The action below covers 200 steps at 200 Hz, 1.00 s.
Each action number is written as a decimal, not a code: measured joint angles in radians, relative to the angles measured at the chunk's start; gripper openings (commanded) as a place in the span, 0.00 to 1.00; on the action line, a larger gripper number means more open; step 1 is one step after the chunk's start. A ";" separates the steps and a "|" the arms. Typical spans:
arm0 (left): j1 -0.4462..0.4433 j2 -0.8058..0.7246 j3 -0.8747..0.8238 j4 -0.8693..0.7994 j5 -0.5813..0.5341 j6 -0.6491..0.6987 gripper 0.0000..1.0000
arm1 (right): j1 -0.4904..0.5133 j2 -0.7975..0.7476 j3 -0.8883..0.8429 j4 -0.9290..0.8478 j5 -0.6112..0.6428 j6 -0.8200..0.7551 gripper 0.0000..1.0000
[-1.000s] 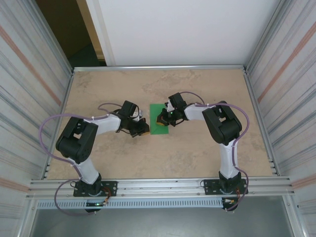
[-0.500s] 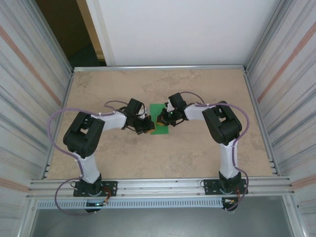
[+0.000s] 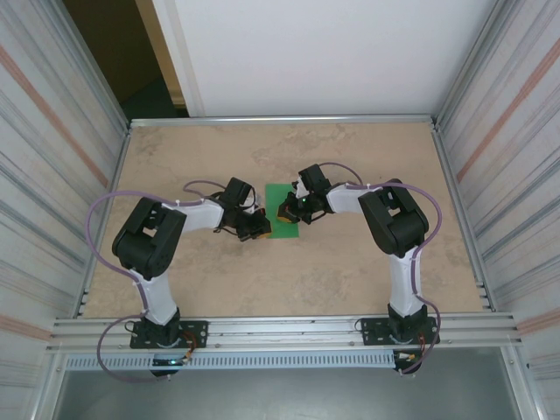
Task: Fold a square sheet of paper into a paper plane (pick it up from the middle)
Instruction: Fold the triangle a second time at the center of the table.
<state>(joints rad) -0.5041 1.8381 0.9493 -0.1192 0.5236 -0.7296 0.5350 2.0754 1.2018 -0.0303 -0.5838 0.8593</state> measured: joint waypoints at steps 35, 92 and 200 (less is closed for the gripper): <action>0.001 -0.006 -0.021 0.032 0.000 0.000 0.00 | 0.000 -0.008 0.031 -0.074 0.020 -0.050 0.04; 0.001 -0.010 -0.030 0.047 0.000 0.000 0.00 | -0.008 -0.061 0.060 -0.211 0.072 -0.192 0.04; 0.001 -0.011 -0.035 0.056 0.002 0.000 0.00 | 0.080 -0.046 0.092 -0.259 0.083 -0.241 0.02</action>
<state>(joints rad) -0.5034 1.8271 0.9138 -0.0631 0.5259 -0.7300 0.6147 2.0293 1.2934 -0.2897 -0.5007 0.6182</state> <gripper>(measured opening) 0.049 0.062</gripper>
